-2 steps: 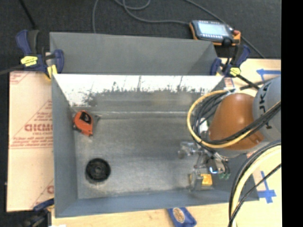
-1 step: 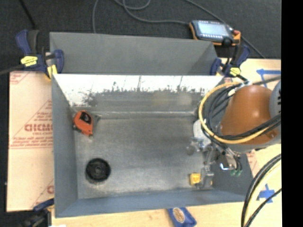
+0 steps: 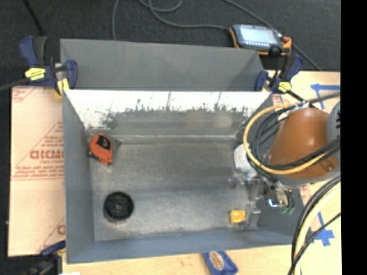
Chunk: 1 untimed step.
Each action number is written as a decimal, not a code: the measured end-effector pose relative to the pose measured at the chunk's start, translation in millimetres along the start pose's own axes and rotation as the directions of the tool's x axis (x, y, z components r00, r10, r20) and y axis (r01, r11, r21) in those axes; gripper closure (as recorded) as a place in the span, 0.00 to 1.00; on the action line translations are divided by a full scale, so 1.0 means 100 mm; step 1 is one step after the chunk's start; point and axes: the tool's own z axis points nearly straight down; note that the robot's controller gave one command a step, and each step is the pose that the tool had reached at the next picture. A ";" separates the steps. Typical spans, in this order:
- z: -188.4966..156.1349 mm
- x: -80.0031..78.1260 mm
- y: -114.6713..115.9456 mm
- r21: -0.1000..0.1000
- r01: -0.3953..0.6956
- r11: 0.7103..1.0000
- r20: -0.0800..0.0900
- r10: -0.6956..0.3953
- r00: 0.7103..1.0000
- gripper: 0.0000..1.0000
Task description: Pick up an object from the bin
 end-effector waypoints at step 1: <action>0.57 -0.27 -0.16 -0.003 -0.091 0.996 -0.009 0.091 0.996 1.00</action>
Offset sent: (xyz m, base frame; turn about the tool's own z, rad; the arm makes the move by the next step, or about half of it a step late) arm 0.0000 0.0000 0.0000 0.0000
